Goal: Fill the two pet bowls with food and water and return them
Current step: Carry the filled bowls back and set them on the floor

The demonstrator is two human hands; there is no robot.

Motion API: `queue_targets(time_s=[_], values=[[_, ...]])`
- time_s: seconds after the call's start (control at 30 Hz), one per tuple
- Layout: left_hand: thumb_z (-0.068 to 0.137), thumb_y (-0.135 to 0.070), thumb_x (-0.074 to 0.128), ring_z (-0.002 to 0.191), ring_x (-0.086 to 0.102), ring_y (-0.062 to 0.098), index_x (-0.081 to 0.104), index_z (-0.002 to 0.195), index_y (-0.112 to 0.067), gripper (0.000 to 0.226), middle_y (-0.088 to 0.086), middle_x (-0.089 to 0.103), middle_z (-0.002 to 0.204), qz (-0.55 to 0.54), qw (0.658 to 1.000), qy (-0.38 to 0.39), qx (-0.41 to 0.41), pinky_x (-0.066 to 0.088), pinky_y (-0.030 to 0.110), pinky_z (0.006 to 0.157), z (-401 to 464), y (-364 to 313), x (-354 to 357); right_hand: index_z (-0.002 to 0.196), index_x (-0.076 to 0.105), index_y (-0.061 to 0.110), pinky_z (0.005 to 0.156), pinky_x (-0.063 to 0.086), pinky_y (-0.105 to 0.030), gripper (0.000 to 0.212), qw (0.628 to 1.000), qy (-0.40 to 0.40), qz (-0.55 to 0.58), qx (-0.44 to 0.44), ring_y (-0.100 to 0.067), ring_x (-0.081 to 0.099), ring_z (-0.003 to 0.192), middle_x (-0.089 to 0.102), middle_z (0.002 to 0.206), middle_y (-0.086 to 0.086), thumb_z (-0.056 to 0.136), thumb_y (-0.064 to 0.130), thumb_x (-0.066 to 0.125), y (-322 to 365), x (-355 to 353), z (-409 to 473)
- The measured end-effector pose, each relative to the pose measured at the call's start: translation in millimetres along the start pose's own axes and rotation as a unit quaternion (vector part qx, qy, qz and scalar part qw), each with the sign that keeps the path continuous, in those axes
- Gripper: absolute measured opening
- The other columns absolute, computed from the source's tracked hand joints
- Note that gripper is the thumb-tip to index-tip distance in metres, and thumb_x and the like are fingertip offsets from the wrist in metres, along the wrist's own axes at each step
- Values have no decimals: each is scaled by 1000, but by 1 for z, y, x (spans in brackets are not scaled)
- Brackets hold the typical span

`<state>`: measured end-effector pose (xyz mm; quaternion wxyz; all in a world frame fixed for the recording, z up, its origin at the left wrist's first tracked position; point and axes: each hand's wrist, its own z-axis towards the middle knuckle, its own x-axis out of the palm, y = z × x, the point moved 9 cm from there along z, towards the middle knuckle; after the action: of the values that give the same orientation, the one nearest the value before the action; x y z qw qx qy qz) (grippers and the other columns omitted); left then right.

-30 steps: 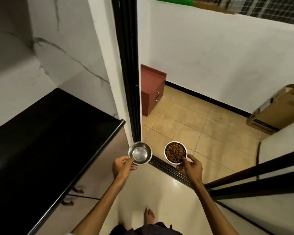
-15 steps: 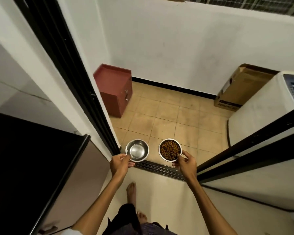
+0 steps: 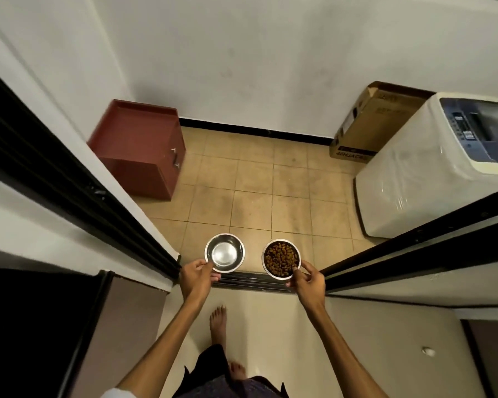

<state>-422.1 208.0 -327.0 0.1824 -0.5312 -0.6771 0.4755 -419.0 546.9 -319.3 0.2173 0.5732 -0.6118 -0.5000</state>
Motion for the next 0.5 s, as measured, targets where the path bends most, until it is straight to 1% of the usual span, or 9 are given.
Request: queue_targets(time_s=[0.03,0.07,0.1,0.17,0.23,0.3,0.37,0.43,0.5], values=[[99,-9,65,58,73,27,70,87,3,17,18,73,66,-1,1000,3,-2,58,24,54,8,-3,3,132,66,4,73,64,-53,29,1000,-4,4,2,-31,71,60,75,71,-23,103,4,59,1,3,4],[99,-8,65,59,73,28,69,89,3,16,19,73,67,0,1000,6,-4,59,26,55,17,-5,6,132,66,4,72,65,-52,29,1000,-8,6,4,-30,71,59,75,72,-23,103,3,59,2,5,8],[99,-7,64,58,73,27,69,90,2,14,19,73,67,2,1000,8,-5,59,27,56,24,-7,8,132,65,4,70,65,-48,29,1000,-11,6,5,-26,71,57,76,72,-21,103,3,59,3,8,11],[98,-6,65,52,72,19,69,87,-3,12,16,73,66,7,1000,9,-4,59,23,53,37,-13,12,134,64,5,67,64,-40,31,1000,-18,4,4,-22,71,55,75,70,-20,104,4,59,6,13,18],[98,-7,65,52,72,18,70,90,0,11,17,73,68,15,1000,13,-7,58,21,53,52,-16,16,135,63,4,69,65,-43,32,1000,-23,9,10,-23,71,57,75,71,-22,104,4,60,7,20,26],[98,-8,66,57,73,24,71,97,6,15,19,74,70,24,1000,14,-10,58,23,53,64,-18,19,137,63,3,76,64,-52,33,999,-27,10,18,-31,72,63,75,74,-26,104,6,60,7,27,33],[98,-10,67,58,73,25,70,101,6,16,18,74,71,32,999,19,-10,59,24,55,78,-19,24,138,62,3,82,63,-56,34,999,-30,14,28,-33,71,67,74,74,-29,104,8,60,6,36,43],[98,-11,68,59,73,26,70,104,5,17,18,75,72,36,999,23,-13,59,28,58,89,-19,28,136,63,1,82,63,-56,33,999,-31,20,32,-31,69,63,72,74,-31,104,7,60,6,44,52],[97,-11,68,60,73,28,70,104,7,19,19,75,73,38,999,25,-17,59,29,60,99,-19,32,135,63,0,78,63,-47,32,999,-33,13,32,-26,69,58,73,74,-29,104,6,60,8,52,60]])
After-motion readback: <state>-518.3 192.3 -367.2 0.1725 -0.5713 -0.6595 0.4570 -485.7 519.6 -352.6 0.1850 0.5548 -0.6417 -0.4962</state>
